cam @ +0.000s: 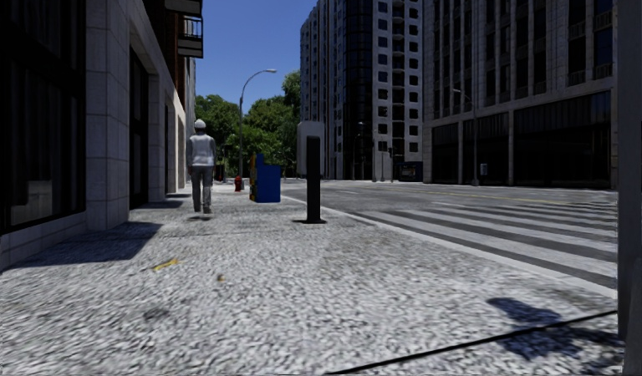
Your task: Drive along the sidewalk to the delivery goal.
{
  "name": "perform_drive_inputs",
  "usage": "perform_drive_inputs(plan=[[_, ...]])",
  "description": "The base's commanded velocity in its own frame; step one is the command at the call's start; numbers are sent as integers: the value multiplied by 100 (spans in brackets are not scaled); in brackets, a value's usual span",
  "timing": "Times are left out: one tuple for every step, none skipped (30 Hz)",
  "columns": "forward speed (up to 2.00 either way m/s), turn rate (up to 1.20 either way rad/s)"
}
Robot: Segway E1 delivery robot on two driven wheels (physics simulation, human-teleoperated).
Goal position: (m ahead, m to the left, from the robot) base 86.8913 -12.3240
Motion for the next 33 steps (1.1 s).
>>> perform_drive_inputs(plan=[[153, -24], [134, -25], [126, -26], [122, -28], [122, -28], [120, -33], [120, -35], [119, -36], [119, -37], [119, -37], [118, -37], [118, -37], [118, -37], [118, -37], [118, -37], [118, -41], [118, -43], [118, -44], [118, -44], [118, -44], [118, -44], [118, -44], [118, -44], [118, -44], [118, -44], [118, -44], [118, -45], [118, -45], [118, -45], [118, -45], [118, -45], [118, -45], [118, -45]])
